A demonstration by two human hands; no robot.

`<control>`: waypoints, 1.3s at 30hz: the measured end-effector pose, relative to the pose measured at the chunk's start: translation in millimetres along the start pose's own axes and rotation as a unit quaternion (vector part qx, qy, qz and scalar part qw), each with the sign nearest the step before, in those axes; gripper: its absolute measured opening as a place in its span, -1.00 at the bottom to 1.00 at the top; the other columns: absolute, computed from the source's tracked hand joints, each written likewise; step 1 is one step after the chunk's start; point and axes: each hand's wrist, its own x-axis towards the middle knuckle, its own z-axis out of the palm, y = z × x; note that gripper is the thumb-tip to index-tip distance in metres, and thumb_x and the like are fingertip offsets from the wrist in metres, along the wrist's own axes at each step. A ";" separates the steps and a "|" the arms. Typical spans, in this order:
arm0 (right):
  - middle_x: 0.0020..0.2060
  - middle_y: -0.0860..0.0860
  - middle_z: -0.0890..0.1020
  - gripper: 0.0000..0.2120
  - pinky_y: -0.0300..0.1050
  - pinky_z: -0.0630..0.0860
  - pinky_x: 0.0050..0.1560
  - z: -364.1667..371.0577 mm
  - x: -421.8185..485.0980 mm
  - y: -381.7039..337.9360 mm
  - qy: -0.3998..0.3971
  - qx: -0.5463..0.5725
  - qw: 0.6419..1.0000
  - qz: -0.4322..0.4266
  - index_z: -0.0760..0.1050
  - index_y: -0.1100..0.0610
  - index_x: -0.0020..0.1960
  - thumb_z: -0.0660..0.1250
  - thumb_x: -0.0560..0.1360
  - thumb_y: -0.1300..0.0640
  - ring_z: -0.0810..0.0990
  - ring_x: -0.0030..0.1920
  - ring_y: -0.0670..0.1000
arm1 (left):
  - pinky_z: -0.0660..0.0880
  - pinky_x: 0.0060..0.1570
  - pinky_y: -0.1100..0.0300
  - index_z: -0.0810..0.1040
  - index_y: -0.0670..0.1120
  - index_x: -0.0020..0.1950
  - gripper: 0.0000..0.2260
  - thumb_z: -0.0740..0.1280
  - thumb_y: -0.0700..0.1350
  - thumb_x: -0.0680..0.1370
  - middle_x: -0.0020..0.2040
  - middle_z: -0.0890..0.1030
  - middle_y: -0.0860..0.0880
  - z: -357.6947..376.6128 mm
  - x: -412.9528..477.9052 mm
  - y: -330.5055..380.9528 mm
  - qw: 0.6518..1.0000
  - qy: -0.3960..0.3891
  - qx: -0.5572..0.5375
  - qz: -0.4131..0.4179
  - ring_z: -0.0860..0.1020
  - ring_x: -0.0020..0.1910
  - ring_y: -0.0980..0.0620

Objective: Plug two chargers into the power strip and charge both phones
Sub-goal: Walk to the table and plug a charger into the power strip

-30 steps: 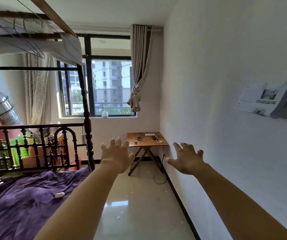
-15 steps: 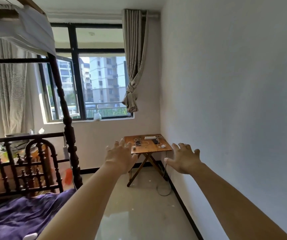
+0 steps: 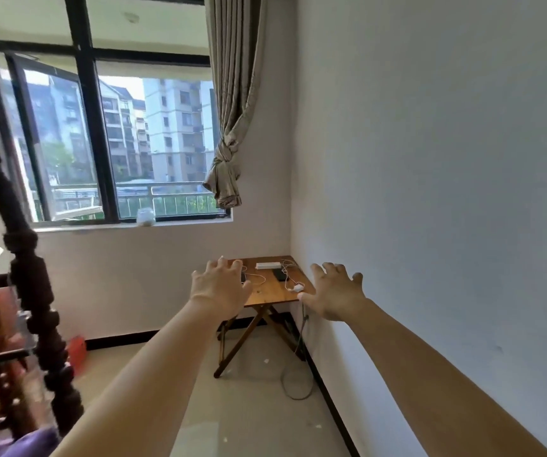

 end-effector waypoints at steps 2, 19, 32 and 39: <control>0.44 0.09 0.25 -0.34 0.24 0.11 0.36 7.5 52.3 7.7 0.005 -0.001 1.000 -0.007 0.09 0.06 0.48 0.19 0.50 -0.19 0.15 0.44 0.12 | 0.36 0.29 -0.12 0.26 -0.06 0.45 -0.52 0.07 0.13 0.59 0.41 0.37 -0.12 13.0 50.7 -3.1 1.000 -0.002 -0.004 -0.016 0.33 0.37 -0.13; 0.46 0.10 0.23 -0.33 0.26 0.12 0.37 113.5 432.8 43.0 -0.007 -0.014 1.000 0.001 0.06 0.09 0.50 0.18 0.51 -0.16 0.14 0.45 0.13 | 0.33 0.25 -0.11 0.23 -0.05 0.48 -0.50 0.09 0.12 0.58 0.43 0.35 -0.12 138.8 429.9 -31.3 0.999 -0.016 -0.029 -0.026 0.30 0.39 -0.14; 0.47 0.12 0.22 -0.36 0.27 0.12 0.36 169.9 716.7 69.9 -0.028 -0.023 0.999 0.035 0.06 0.09 0.49 0.17 0.52 -0.14 0.15 0.45 0.16 | 0.32 0.26 -0.12 0.22 -0.04 0.48 -0.50 0.08 0.12 0.59 0.43 0.35 -0.13 219.0 726.4 -43.5 0.999 -0.019 -0.042 0.025 0.29 0.40 -0.15; 0.46 0.13 0.22 -0.36 0.27 0.13 0.34 216.7 863.6 111.2 -0.037 -0.033 0.998 0.033 0.08 0.10 0.48 0.15 0.51 -0.16 0.16 0.44 0.17 | 0.31 0.27 -0.13 0.19 -0.04 0.50 -0.50 0.06 0.11 0.59 0.45 0.32 -0.14 279.0 867.6 -30.5 0.998 -0.026 -0.042 0.031 0.26 0.42 -0.16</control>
